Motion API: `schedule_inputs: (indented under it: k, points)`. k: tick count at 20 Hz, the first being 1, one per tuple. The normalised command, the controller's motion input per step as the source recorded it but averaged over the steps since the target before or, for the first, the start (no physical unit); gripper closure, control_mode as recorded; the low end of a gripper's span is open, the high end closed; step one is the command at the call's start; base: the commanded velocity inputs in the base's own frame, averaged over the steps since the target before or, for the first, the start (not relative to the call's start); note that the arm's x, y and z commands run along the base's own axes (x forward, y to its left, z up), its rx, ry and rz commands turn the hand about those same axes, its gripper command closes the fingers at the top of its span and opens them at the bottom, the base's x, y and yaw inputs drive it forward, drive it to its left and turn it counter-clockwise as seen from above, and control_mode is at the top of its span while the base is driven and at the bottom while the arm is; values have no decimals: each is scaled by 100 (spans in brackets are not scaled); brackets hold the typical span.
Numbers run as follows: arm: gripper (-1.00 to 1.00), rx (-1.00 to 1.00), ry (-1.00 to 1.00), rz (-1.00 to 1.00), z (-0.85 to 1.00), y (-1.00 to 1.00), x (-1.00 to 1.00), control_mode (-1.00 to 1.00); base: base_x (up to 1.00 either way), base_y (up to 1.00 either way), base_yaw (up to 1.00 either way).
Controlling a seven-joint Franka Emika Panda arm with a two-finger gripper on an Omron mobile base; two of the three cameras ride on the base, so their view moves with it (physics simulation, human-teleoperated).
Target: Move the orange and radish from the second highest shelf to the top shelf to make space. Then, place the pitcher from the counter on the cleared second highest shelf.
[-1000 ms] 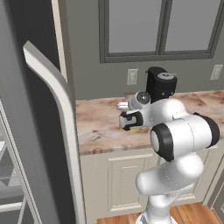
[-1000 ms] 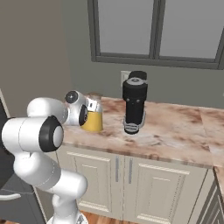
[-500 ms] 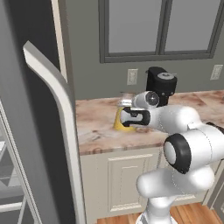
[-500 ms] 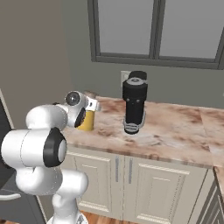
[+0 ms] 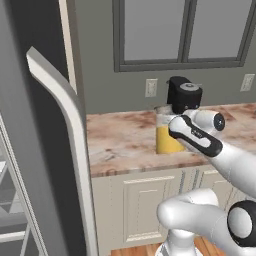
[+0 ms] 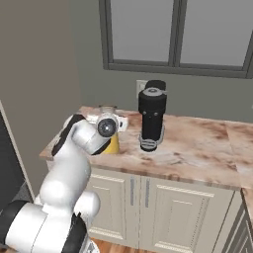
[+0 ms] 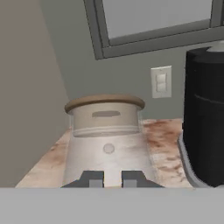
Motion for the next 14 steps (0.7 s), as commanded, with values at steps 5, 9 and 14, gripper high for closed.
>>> schedule_inputs:
  k: [5, 9, 14]
  points:
    - [100, -5, -14, 9, 80, -40, -66, -100, 0, 0, 0]
    - [100, -9, -8, 9, 93, -5, -59, -100, 0, 0, 0]
    - [100, -8, -2, 9, 85, 6, -72, -100, 0, 0, 0]
